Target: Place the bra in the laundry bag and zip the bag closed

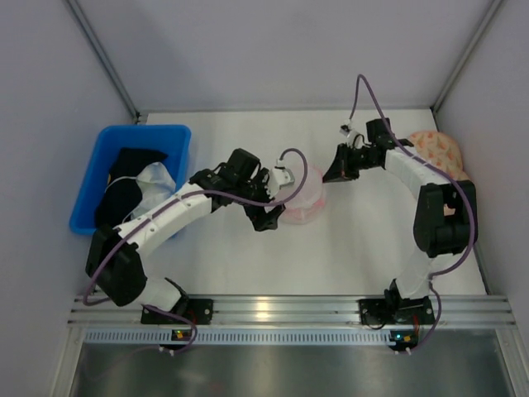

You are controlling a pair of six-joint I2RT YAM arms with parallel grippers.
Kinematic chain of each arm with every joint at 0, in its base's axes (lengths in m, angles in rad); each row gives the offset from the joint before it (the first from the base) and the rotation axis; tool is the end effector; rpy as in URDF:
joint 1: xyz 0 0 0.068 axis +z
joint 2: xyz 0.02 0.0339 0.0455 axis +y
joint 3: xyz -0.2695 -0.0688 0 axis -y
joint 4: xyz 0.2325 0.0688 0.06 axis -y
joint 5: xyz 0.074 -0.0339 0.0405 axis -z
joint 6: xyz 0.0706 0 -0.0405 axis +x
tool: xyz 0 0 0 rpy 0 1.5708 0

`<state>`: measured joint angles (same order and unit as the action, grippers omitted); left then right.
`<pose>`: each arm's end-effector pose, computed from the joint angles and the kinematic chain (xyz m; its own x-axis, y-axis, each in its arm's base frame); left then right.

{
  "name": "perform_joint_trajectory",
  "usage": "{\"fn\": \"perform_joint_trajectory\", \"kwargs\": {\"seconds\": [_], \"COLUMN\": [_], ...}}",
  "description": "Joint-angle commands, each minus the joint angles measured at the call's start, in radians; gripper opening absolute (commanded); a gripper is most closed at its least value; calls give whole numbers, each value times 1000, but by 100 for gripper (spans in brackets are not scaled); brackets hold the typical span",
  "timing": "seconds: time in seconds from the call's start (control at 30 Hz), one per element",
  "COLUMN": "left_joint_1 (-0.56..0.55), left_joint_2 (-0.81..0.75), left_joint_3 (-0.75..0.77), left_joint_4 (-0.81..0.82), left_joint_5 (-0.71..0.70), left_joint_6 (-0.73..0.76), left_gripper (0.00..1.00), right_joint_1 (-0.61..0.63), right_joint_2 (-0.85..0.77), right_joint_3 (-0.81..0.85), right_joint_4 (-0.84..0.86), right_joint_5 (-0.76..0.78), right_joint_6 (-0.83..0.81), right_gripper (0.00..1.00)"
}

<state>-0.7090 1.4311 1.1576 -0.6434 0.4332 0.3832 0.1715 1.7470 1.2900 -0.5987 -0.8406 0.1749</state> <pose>0.2134 -0.2221 0.2657 -0.2653 0.6747 -0.6887 0.9531 0.2915 -0.0816 0.3477 0.1136 0.2247 -0.9271 -0.0428 -0.3723 -0.3190 0.6114 0.7242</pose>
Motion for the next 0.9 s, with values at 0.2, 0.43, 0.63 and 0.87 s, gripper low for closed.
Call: {"fn": "perform_joint_trajectory", "kwargs": {"seconds": [0.2, 0.43, 0.63, 0.87], "left_joint_1": [202, 354, 407, 482], "left_joint_2": [101, 144, 193, 157], "left_joint_3": [134, 209, 304, 284], "left_joint_4": [62, 60, -65, -85], "left_joint_5": [50, 39, 39, 64], "left_joint_6": [-185, -297, -317, -343], "left_gripper": [98, 98, 98, 98], "right_joint_1": [-112, -145, -161, -234], "right_joint_2": [75, 43, -46, -257], "right_joint_3": [23, -44, -49, -69], "right_joint_4": [356, 445, 309, 130], "right_joint_5": [187, 216, 182, 149], "right_joint_6": [158, 204, 144, 5], "right_gripper": [0, 0, 72, 99]}}
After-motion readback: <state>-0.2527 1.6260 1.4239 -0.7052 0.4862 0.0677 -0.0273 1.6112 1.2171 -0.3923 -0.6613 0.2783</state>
